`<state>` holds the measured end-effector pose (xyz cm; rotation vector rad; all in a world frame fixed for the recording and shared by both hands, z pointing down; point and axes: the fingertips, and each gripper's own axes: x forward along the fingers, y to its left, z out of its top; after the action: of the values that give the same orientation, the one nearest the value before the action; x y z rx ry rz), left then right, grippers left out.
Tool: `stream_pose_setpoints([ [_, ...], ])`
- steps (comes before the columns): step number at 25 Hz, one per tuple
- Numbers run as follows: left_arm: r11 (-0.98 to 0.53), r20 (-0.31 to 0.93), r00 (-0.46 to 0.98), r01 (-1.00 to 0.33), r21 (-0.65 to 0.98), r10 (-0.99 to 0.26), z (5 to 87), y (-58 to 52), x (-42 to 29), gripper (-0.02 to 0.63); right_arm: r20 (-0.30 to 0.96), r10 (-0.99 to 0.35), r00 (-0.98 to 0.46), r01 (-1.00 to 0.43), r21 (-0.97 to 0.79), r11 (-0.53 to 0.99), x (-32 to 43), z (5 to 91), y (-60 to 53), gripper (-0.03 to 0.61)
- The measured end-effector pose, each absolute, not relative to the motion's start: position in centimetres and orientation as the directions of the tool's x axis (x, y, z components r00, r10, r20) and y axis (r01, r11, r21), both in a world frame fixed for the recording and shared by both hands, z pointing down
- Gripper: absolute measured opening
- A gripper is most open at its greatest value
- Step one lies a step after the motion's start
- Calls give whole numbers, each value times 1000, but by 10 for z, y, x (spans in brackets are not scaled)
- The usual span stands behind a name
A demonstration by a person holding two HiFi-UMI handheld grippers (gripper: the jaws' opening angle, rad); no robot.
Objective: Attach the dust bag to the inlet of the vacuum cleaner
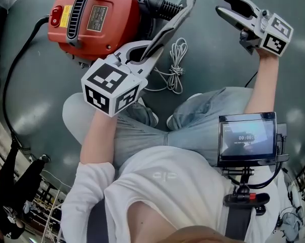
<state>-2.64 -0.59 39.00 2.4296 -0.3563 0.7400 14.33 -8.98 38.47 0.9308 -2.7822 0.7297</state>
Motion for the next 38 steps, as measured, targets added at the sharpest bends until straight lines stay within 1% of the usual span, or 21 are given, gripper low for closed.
stream_pose_setpoints([
  [1, -804, 580, 811, -398, 442, -83, 390, -6, -26, 14, 276, -536, -798, -597, -237, 766, 134, 376, -86, 236],
  [2, -806, 581, 810, -397, 440, -81, 390, -5, -26, 15, 313, -541, -780, -583, -53, 811, 123, 372, -82, 236],
  [3, -808, 583, 808, -396, 436, -81, 389, -5, -26, 14, 339, -541, -769, -549, 81, 832, 112, 369, -79, 236],
  [4, -810, 585, 807, -396, 433, -82, 389, -4, -26, 15, 340, -529, -778, -512, 144, 847, 100, 363, -75, 236],
  [5, -810, 585, 806, -396, 431, -83, 389, -3, -27, 14, 327, -504, -800, -478, 162, 863, 88, 356, -71, 235],
  [7, -807, 585, 806, -401, 434, -85, 390, -2, -28, 14, 349, -434, -831, -397, 175, 901, 69, 353, -64, 233],
  [9, -805, 587, 804, -408, 430, -93, 392, -4, -29, 15, 424, -381, -822, -326, 199, 924, 53, 366, -62, 229],
  [10, -806, 590, 802, -411, 427, -96, 393, -4, -29, 14, 442, -379, -813, -311, 219, 925, 47, 372, -64, 167],
  [11, -806, 593, 799, -412, 424, -97, 394, -5, -29, 14, 443, -385, -809, -308, 238, 921, 43, 374, -67, 128],
  [14, -828, 603, 792, -399, 393, -95, 394, -3, -28, 15, 435, -384, -815, -303, 245, 921, 38, 369, -72, 103],
  [18, -890, 578, 811, -327, 317, -92, 367, 9, -23, 17, 466, -385, -796, -286, 272, 919, 39, 363, -65, 81],
  [20, -900, 529, 843, -303, 313, -100, 343, 8, -23, 67, 476, -397, -785, -283, 296, 913, 39, 361, -64, 81],
  [22, -907, 484, 863, -310, 286, -142, 322, -1, -25, 85, 482, -389, -786, -274, 292, 916, 35, 359, -64, 80],
  [25, -912, 488, 846, -353, 209, -215, 327, -11, -17, 162, 499, -354, -791, -246, 269, 931, 27, 358, -64, 49],
  [26, -911, 505, 830, -370, 182, -236, 335, -12, -10, 164, 497, -343, -797, -238, 264, 935, 23, 357, -64, 49],
  [30, -894, 567, 766, -435, 110, -303, 363, -21, 2, 160, 451, -325, -831, -235, 245, 940, 13, 356, -58, 51],
  [31, -883, 569, 761, -453, 125, -311, 367, -25, 2, 118, 443, -330, -833, -241, 247, 939, 12, 356, -58, 51],
  [32, -868, 564, 763, -472, 155, -315, 370, -29, 1, 29, 441, -335, -833, -246, 247, 937, 12, 357, -60, 51],
  [35, -820, 535, 792, -497, 284, -295, 374, -37, -2, 20, 429, -317, -846, -251, 204, 946, 13, 360, -62, 51],
  [37, -805, 527, 801, -497, 324, -283, 374, -38, -4, 18, 391, -292, -873, -255, 143, 956, 19, 352, -60, 54],
  [38, -805, 528, 802, -495, 326, -279, 374, -38, -4, 18, 367, -304, -879, -281, 115, 953, 27, 345, -62, 59],
])
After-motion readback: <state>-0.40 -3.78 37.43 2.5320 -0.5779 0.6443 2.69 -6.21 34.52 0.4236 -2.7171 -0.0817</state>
